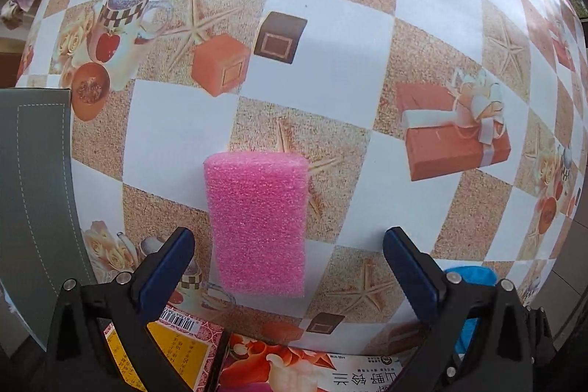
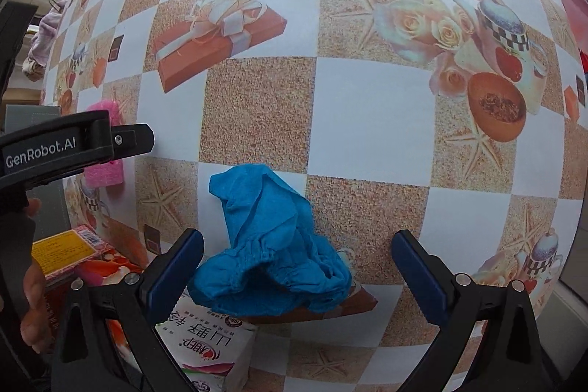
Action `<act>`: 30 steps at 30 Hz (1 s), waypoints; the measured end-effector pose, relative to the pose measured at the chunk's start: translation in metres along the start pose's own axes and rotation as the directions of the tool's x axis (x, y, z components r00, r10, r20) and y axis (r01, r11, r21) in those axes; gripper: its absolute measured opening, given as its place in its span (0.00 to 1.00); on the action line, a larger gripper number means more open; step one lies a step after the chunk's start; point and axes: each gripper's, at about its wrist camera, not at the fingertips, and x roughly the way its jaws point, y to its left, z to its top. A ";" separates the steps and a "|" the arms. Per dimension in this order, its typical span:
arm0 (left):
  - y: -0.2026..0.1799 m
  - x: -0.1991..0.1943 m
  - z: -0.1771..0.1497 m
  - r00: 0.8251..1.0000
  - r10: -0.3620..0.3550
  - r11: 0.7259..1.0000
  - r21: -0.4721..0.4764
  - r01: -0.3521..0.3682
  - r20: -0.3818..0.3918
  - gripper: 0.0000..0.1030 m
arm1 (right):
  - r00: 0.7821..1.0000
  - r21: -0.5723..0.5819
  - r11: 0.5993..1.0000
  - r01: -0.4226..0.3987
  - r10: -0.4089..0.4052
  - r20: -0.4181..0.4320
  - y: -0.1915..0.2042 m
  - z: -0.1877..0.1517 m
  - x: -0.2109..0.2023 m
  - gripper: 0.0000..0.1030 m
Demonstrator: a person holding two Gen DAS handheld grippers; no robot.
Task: Organize soft objects
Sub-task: 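Grasp pink foam sponge with left tool while right tool grasps blue crumpled cloth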
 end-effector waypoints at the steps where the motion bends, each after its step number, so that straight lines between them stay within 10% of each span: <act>1: 0.003 0.002 0.001 1.000 -0.015 1.000 -0.012 0.015 0.000 1.00 | 1.000 -0.021 1.000 0.017 -0.017 0.003 0.004 0.000 0.001 1.00; 9: 0.008 0.004 0.002 0.999 -0.039 0.999 -0.021 0.039 -0.015 1.00 | 0.983 -0.188 0.965 0.184 -0.186 0.010 0.032 -0.011 0.015 1.00; 21: 0.005 0.004 0.002 0.999 -0.035 0.999 -0.017 0.035 0.006 1.00 | 0.984 -0.154 0.972 0.175 -0.179 -0.012 0.034 -0.003 0.013 1.00; 25: -0.004 -0.005 -0.005 0.999 -0.011 0.999 0.038 0.009 0.043 0.95 | 0.983 -0.175 0.967 0.185 -0.181 0.040 0.040 -0.007 0.003 0.68; 30: -0.030 -0.023 -0.015 0.995 -0.008 0.984 0.180 -0.009 0.095 0.45 | 0.994 -0.130 0.986 0.107 -0.103 0.039 0.033 -0.005 -0.012 0.40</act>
